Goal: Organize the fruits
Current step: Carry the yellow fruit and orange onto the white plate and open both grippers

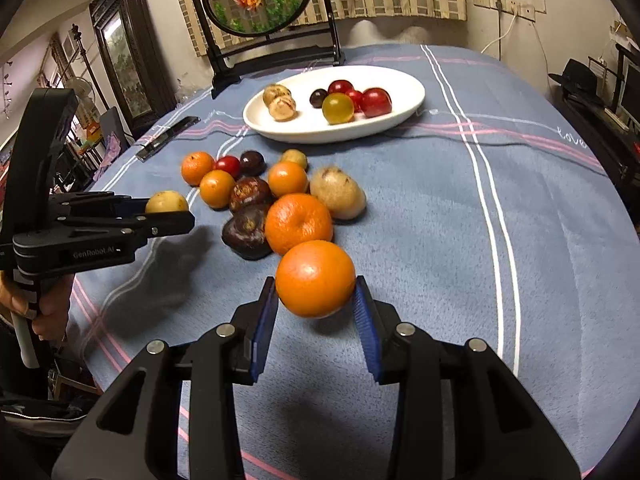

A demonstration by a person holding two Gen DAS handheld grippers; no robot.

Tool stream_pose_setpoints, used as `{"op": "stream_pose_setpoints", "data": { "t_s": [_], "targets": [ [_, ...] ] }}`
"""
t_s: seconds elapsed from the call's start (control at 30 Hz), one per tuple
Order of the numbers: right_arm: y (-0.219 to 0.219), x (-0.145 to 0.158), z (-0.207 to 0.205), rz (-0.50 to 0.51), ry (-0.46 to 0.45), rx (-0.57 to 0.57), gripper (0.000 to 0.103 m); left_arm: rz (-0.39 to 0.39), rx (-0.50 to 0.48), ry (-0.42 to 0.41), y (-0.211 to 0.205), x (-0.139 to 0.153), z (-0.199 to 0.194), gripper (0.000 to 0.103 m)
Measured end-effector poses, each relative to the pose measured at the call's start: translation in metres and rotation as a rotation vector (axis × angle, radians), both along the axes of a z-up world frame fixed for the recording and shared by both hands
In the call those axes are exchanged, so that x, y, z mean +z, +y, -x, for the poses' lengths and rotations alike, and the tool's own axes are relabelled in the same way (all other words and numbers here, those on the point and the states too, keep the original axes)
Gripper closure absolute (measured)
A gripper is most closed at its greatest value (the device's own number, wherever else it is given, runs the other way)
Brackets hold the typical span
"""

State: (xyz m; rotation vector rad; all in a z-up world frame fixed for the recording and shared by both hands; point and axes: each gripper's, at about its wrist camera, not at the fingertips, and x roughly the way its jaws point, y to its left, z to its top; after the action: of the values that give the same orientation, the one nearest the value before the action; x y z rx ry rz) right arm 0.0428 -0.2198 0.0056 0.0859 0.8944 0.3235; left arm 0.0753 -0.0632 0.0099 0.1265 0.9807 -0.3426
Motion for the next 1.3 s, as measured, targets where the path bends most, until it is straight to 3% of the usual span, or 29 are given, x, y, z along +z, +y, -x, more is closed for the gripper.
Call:
{"op": "stream_pose_setpoints", "data": {
  "t_s": [0.33,0.63,0.83,1.03,1.3],
  "targets": [
    [-0.004,0.04,-0.019,-0.019,-0.094,0.001,0.064,0.013,-0.009,-0.097,-0.001,0.042,-0.016,0.064],
    [0.001,0.067,-0.08,-0.044,-0.153,-0.014,0.064,0.038,0.018,-0.12,-0.011,0.06,-0.069,0.063],
    [0.009,0.061,-0.131,0.021,-0.148,-0.025,0.064,0.048,0.074,-0.1,-0.017,0.05,-0.115,0.063],
    [0.015,0.046,-0.188,0.079,-0.131,-0.032,0.064,0.01,0.096,-0.085,-0.02,0.031,-0.15,0.063],
    [0.028,0.016,-0.238,0.136,-0.055,-0.026,0.062,-0.021,0.091,-0.087,-0.017,0.022,-0.16,0.063]
  ]
}}
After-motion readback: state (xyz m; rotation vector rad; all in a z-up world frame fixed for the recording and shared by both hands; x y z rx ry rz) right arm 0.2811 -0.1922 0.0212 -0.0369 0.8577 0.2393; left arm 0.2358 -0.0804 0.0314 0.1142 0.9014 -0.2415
